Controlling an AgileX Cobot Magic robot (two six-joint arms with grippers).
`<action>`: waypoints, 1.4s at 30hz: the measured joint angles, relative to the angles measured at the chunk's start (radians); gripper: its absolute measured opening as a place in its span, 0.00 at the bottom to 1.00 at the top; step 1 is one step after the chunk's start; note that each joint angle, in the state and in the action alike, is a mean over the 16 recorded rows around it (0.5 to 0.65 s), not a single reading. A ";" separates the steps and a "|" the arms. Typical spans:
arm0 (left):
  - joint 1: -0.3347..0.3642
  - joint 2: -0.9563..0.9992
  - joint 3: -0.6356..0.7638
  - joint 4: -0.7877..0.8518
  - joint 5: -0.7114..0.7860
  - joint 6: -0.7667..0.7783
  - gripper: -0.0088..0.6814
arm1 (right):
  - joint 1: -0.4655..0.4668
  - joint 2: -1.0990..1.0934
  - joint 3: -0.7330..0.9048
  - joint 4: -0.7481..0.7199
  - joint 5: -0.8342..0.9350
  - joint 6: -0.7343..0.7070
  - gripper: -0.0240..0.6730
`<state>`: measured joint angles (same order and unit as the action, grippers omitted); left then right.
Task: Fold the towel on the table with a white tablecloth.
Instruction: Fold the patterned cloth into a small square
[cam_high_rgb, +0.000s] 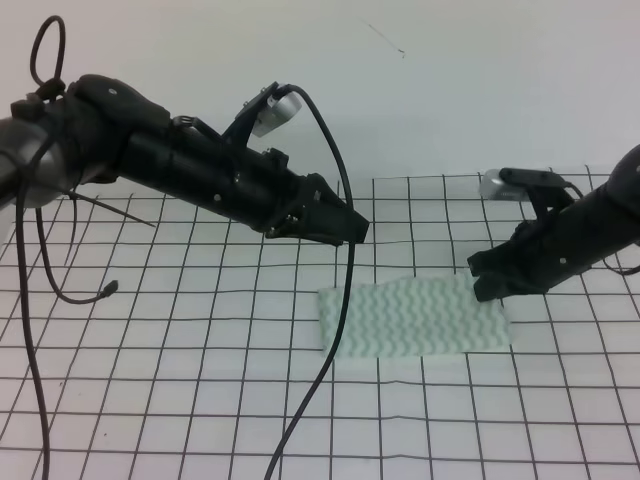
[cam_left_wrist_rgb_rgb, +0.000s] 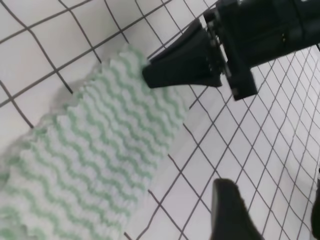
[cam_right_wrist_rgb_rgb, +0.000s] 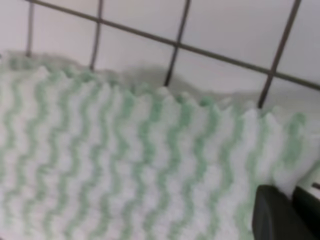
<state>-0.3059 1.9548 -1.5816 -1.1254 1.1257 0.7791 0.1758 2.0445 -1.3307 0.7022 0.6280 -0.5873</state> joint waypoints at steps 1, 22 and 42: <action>0.000 -0.003 0.000 0.000 0.002 0.002 0.49 | 0.002 -0.003 -0.004 0.001 0.006 0.002 0.04; 0.085 -0.111 0.000 0.002 0.118 0.038 0.49 | 0.161 -0.002 -0.036 0.069 -0.039 0.049 0.04; 0.107 -0.117 0.000 0.007 0.158 0.051 0.49 | 0.240 0.019 -0.048 0.257 -0.068 -0.055 0.04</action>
<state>-0.1984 1.8375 -1.5816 -1.1186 1.2840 0.8297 0.4159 2.0633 -1.3786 0.9596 0.5604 -0.6424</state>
